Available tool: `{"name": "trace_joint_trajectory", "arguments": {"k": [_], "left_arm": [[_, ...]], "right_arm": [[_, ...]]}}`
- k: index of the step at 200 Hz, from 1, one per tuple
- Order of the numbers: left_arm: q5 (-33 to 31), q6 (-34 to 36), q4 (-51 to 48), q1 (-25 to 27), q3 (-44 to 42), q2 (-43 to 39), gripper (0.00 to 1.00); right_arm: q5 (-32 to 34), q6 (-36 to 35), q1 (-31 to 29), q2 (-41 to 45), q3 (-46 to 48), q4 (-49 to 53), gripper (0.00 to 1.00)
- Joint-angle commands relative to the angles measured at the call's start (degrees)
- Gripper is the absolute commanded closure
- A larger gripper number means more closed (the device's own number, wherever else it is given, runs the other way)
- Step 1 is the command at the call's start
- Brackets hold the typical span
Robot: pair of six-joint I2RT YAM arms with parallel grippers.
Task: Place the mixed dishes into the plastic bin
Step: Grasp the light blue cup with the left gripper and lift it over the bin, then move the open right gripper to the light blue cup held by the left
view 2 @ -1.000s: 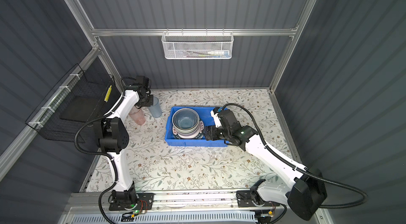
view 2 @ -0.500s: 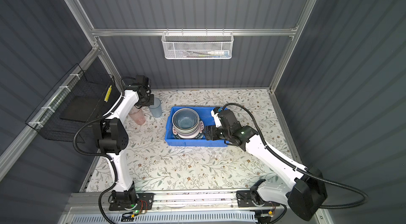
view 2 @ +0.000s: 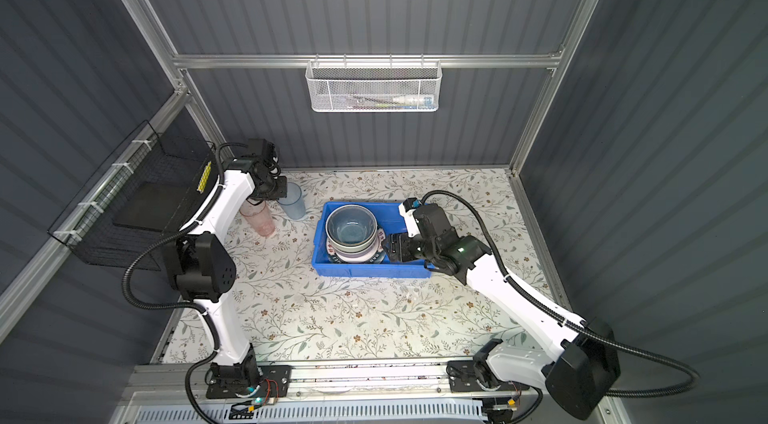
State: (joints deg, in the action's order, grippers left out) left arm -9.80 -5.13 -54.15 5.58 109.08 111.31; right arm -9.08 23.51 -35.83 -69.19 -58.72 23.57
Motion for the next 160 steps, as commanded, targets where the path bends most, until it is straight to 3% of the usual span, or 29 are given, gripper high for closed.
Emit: {"name": "trace_joint_trajectory", "arguments": {"k": [1, 57, 88, 123, 160], "left_arm": [[1.36, -0.59, -3.32, -0.14, 2.67, -4.91, 1.0], [2.99, 3.3, -3.59, 3.5, 2.28, -13.31, 1.0], [-2.59, 4.89, -5.41, 11.7, 1.95, -16.35, 1.0], [-4.91, 1.43, -5.05, 17.86, 0.97, -18.95, 1.0], [0.35, -0.04, -0.84, 21.6, -2.33, -21.83, 1.0]], "right_arm": [[-1.06, -1.05, -0.2, -0.84, -2.98, -0.87, 0.21], [-5.5, 1.51, -0.39, -1.26, -7.6, -2.81, 0.22], [-6.63, 3.0, -0.51, -0.61, -10.16, -2.74, 0.23], [-6.73, 3.74, -0.48, -1.25, -13.12, -2.66, 0.25], [-8.47, 5.35, -0.48, -3.58, -16.34, -3.96, 0.27]]}}
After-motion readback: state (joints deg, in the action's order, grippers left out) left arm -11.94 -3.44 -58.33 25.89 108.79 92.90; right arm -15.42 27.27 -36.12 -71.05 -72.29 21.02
